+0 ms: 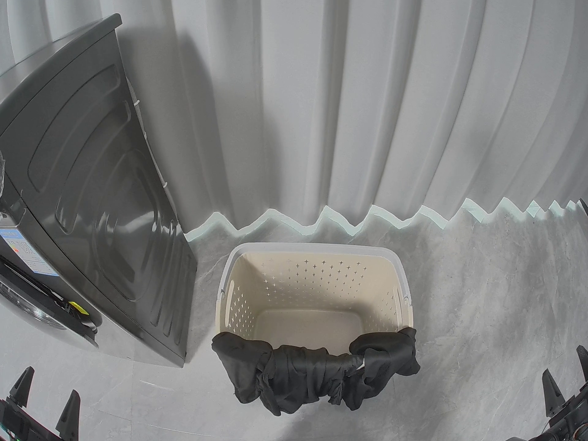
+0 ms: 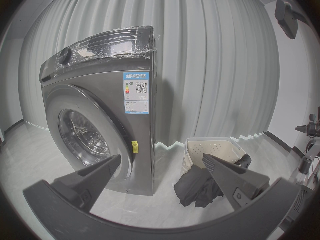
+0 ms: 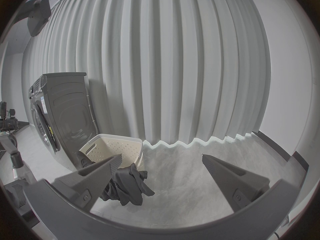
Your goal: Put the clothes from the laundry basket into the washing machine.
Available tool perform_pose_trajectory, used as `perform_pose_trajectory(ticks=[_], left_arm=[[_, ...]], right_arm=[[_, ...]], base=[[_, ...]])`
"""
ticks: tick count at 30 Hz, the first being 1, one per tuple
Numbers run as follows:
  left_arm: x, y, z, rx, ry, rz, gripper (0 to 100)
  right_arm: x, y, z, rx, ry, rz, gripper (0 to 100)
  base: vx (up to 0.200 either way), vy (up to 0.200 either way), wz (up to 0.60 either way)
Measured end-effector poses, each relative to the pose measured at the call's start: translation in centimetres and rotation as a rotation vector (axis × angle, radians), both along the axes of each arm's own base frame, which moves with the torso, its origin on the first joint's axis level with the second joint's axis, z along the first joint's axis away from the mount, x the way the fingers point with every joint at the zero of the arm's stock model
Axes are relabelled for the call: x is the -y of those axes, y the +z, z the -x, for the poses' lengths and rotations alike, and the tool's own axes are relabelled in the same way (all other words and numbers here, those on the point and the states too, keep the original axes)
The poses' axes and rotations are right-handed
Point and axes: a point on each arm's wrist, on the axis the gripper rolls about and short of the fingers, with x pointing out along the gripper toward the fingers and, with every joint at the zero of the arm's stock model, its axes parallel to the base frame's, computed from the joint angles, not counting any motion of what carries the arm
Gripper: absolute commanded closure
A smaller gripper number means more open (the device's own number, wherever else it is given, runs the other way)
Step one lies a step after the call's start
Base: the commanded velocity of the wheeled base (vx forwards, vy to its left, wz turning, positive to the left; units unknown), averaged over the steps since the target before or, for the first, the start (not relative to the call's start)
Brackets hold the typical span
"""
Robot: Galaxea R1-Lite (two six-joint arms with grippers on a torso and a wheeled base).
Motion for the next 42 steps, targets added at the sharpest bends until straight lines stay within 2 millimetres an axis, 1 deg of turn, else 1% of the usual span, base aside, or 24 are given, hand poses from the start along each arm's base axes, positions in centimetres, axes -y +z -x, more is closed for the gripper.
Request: perform_pose_trajectory(ticks=[13, 25, 34, 42], left_arm=[[0.00, 0.00, 0.00, 0.000, 0.000, 0.000, 0], [0.00, 0.00, 0.00, 0.000, 0.000, 0.000, 0], [0.00, 0.00, 0.00, 0.000, 0.000, 0.000, 0], [0.00, 0.00, 0.00, 0.000, 0.000, 0.000, 0]], right_arm=[[0.00, 0.00, 0.00, 0.000, 0.000, 0.000, 0], [0.00, 0.00, 0.00, 0.000, 0.000, 0.000, 0], [0.00, 0.00, 0.00, 0.000, -0.001, 0.000, 0], [0.00, 0.00, 0.00, 0.000, 0.000, 0.000, 0]], base=[[0.000, 0.000, 0.00], [0.200, 0.000, 0.00], [0.000, 0.000, 0.00], [0.200, 0.000, 0.00]])
